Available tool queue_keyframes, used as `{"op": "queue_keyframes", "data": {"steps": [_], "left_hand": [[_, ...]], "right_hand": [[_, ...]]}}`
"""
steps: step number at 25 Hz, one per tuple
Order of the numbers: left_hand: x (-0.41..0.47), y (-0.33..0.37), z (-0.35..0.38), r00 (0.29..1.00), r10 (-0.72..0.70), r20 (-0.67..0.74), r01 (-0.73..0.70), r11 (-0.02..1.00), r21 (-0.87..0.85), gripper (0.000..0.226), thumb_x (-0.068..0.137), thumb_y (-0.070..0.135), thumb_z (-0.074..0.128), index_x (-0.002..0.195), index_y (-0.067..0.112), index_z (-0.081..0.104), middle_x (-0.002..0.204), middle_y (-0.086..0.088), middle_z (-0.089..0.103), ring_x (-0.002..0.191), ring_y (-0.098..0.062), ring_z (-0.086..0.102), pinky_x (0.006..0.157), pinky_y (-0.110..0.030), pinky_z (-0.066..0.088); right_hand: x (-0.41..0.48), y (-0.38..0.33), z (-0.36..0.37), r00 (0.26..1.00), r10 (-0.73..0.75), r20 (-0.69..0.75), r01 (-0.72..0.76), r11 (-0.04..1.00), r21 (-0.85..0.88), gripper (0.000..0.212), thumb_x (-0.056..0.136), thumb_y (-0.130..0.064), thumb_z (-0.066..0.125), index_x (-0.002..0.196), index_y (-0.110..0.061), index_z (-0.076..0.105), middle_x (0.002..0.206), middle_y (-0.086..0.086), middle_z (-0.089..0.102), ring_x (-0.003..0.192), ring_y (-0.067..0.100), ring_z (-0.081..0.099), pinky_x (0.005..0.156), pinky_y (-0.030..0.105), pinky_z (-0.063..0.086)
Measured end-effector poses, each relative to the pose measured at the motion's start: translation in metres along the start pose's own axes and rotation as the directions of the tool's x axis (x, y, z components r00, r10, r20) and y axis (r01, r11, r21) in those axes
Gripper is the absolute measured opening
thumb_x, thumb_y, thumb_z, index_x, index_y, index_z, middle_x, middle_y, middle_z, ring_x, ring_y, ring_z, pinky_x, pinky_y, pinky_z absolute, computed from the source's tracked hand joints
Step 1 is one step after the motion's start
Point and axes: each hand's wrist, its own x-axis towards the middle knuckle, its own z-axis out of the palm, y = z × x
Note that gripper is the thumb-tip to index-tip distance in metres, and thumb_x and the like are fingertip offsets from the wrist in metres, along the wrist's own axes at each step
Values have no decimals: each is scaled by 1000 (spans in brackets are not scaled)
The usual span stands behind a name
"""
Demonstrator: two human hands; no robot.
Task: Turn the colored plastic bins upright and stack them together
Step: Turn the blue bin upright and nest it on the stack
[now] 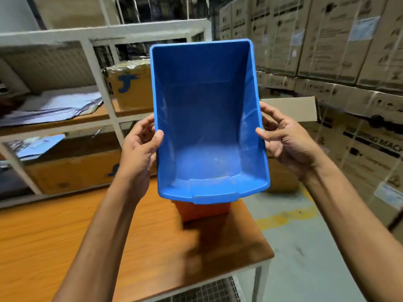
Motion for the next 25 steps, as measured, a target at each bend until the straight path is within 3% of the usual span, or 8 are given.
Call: {"op": "queue_keyframes", "data": {"steps": [6, 10, 12, 14, 16, 17, 20, 25], "left_hand": [[62, -11, -15, 991, -114, -67, 116, 993, 23, 38, 104, 4, 52, 141, 13, 58, 119, -2, 71, 103, -9, 67, 74, -22, 57], [90, -21, -13, 936, -327, -130, 338, 938, 74, 32, 106, 12, 48, 135, 12, 62, 106, -3, 68, 65, -2, 59, 39, -10, 41], [100, -29, -13, 907, -399, -137, 409, 911, 48, 28, 107, 13, 47, 128, 12, 65, 103, -2, 68, 75, -1, 67, 47, -14, 47], [110, -40, -16, 871, -461, -167, 469, 883, 10, 29, 104, 14, 51, 126, 16, 70, 122, -6, 68, 115, -16, 65, 65, -26, 54], [115, -50, -16, 845, -500, -191, 506, 862, -19, 28, 102, 14, 55, 124, 19, 72, 130, -7, 66, 126, -23, 59, 70, -33, 57], [116, -53, -15, 831, -518, -202, 523, 852, -29, 26, 102, 13, 56, 121, 19, 73, 131, -8, 66, 126, -24, 59, 72, -35, 59], [116, -63, -9, 789, -566, -239, 573, 818, -46, 21, 102, 12, 56, 110, 18, 74, 133, -8, 63, 127, -25, 57, 73, -37, 59], [117, -70, -7, 745, -601, -289, 607, 791, -78, 22, 101, 10, 57, 118, 15, 69, 128, -9, 64, 122, -24, 60, 67, -36, 59]], "right_hand": [[78, 19, 4, 996, 83, -11, -83, 995, -49, 54, 92, 16, 51, 135, -15, 62, 124, 4, 69, 117, 19, 67, 103, 42, 53], [120, 37, -2, 973, 227, -28, -229, 970, -82, 51, 90, 13, 55, 133, -12, 65, 131, 11, 69, 128, 27, 63, 99, 41, 57], [132, 44, -3, 953, 301, -27, -302, 948, -105, 48, 90, 12, 54, 130, -12, 67, 119, 7, 75, 115, 21, 69, 97, 38, 58], [138, 49, -4, 929, 370, -7, -369, 923, -114, 44, 92, 12, 49, 120, -15, 70, 98, -2, 79, 94, 11, 73, 84, 28, 61], [145, 55, -8, 905, 425, -7, -423, 901, -93, 43, 92, 10, 45, 113, -16, 71, 90, -5, 78, 82, 6, 71, 62, 18, 58], [149, 58, -9, 896, 443, -18, -443, 893, -81, 42, 91, 9, 44, 111, -16, 72, 92, -4, 77, 81, 5, 71, 64, 17, 57], [160, 70, -14, 871, 488, -63, -491, 870, -45, 42, 86, 7, 52, 121, -9, 69, 110, 3, 75, 98, 13, 72, 92, 30, 57], [164, 84, -10, 831, 548, -97, -550, 835, 2, 54, 83, 9, 56, 134, -7, 63, 126, 11, 70, 116, 24, 69, 67, 28, 63]]}}
